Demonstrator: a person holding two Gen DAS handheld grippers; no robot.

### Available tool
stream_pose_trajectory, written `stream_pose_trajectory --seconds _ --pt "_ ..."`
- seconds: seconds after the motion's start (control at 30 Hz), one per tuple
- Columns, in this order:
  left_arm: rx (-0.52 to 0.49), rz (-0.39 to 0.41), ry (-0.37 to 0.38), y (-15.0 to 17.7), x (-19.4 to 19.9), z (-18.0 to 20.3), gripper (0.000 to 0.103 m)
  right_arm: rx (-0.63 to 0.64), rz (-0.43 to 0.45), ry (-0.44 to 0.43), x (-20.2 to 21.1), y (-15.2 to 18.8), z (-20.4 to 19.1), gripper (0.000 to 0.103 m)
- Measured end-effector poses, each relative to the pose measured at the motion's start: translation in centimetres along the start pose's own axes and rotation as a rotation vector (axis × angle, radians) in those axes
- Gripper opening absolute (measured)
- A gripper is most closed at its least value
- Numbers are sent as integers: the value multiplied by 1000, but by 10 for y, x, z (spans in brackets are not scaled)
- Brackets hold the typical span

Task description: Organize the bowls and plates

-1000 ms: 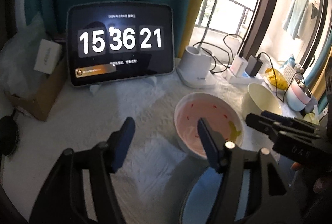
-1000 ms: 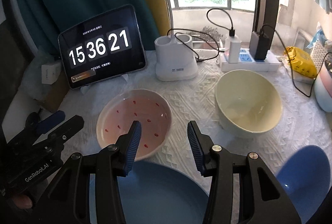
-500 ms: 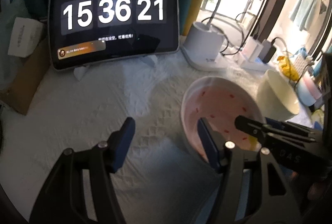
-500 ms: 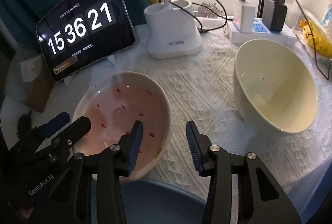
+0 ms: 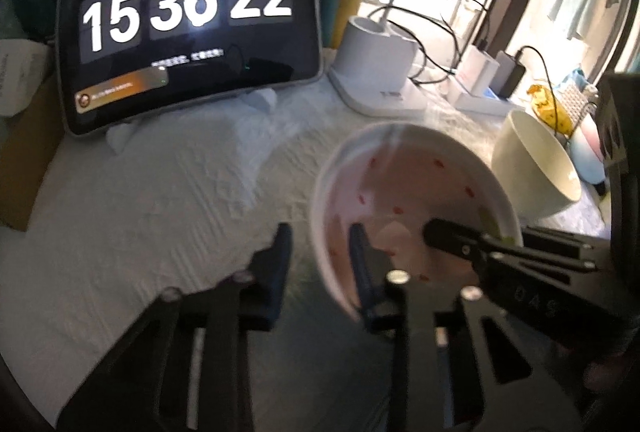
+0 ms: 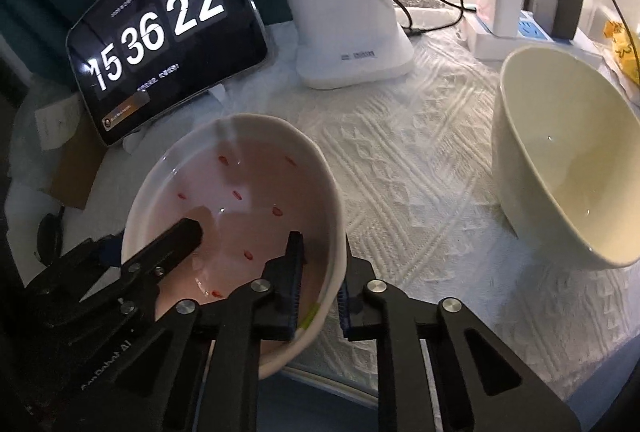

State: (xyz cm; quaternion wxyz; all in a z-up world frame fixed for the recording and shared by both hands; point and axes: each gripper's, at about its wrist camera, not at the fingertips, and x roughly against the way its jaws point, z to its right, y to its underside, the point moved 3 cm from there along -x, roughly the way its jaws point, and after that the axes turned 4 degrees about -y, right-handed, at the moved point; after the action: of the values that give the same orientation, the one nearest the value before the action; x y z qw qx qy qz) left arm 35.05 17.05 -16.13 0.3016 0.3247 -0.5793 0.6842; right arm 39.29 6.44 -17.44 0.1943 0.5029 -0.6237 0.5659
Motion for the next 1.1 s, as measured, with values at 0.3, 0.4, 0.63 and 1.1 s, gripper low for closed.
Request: stream_pose_trajectory --seconds 0.3,0.4,0.63,1.1 --pt "-8 11 -24 4 3 1 15 43 47 9 7 1 -7 15" --pt "-9 35 -40 4 11 -2 15 65 75 6 16 1 -14 15" --pt "-19 106 -54 -1 40 -1 15 99 125 -11 37 3 -28 15" --pt "-41 180 -39 6 87 27 15 96 223 -23 87 20 -24 14"
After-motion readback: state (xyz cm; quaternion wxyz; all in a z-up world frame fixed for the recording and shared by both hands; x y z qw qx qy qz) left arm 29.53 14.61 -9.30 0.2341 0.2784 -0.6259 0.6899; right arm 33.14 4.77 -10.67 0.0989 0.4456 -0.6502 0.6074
